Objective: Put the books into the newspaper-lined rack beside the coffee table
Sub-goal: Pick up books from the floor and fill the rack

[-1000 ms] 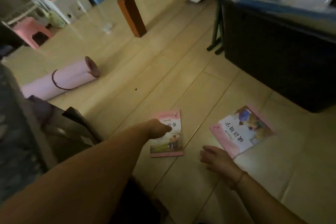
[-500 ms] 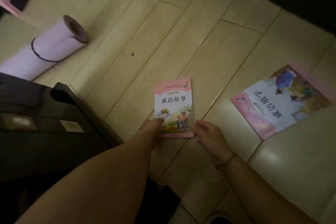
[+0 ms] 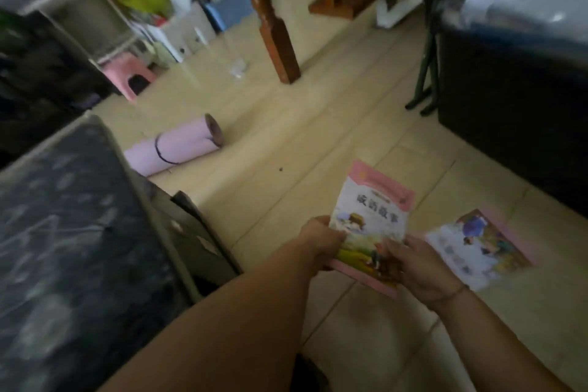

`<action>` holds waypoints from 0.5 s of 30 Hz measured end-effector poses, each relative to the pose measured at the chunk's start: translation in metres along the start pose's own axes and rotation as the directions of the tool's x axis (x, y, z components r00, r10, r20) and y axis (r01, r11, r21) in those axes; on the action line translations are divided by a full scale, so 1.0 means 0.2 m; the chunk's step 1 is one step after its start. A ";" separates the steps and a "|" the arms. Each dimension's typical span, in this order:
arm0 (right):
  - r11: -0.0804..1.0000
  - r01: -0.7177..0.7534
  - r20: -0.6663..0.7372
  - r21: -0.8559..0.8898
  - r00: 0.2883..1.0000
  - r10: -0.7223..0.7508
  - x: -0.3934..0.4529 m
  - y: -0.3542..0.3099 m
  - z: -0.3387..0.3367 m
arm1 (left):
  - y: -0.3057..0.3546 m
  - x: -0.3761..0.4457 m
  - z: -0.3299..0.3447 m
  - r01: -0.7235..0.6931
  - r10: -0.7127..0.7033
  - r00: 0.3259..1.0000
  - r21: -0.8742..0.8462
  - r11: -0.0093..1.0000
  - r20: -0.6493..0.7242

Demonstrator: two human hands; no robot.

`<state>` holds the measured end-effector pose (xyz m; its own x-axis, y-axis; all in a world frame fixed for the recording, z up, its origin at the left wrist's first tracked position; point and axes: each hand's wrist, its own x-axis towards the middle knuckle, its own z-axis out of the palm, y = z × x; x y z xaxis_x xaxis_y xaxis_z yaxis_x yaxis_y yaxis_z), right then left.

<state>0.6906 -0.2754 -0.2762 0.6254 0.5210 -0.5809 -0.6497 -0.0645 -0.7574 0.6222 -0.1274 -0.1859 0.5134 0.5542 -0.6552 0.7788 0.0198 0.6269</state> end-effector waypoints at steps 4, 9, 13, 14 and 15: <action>0.984 0.176 -0.050 0.035 0.983 -0.175 -0.45 -0.39 0.01 | 0.15 -0.51 -0.17 -0.235 0.242 0.968 -0.100 0.967 0.062; 0.931 0.363 0.184 -0.046 0.919 -0.349 -1.22 -0.63 0.37 | 0.05 -1.21 -0.56 -0.524 0.543 0.839 -0.258 0.812 0.005; 0.827 0.535 0.346 -0.172 0.819 -0.458 -1.74 -0.75 0.74 | -0.23 -1.67 -0.95 -0.603 0.626 0.778 -0.349 0.718 -0.057; 0.781 0.594 0.367 -0.194 0.782 -0.504 -1.85 -0.79 0.83 | -0.32 -1.78 -1.04 -0.620 0.638 0.766 -0.364 0.695 -0.086; 0.706 0.671 0.402 -0.226 0.725 -0.559 -1.96 -0.84 0.93 | -0.41 -1.88 -1.11 -0.647 0.652 0.749 -0.350 0.678 -0.120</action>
<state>0.4750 -0.3111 0.1349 0.6432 0.7559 0.1226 0.0581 0.1114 -0.9921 0.2848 -0.1518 0.1028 0.8492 0.5272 -0.0311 0.0697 -0.0534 0.9961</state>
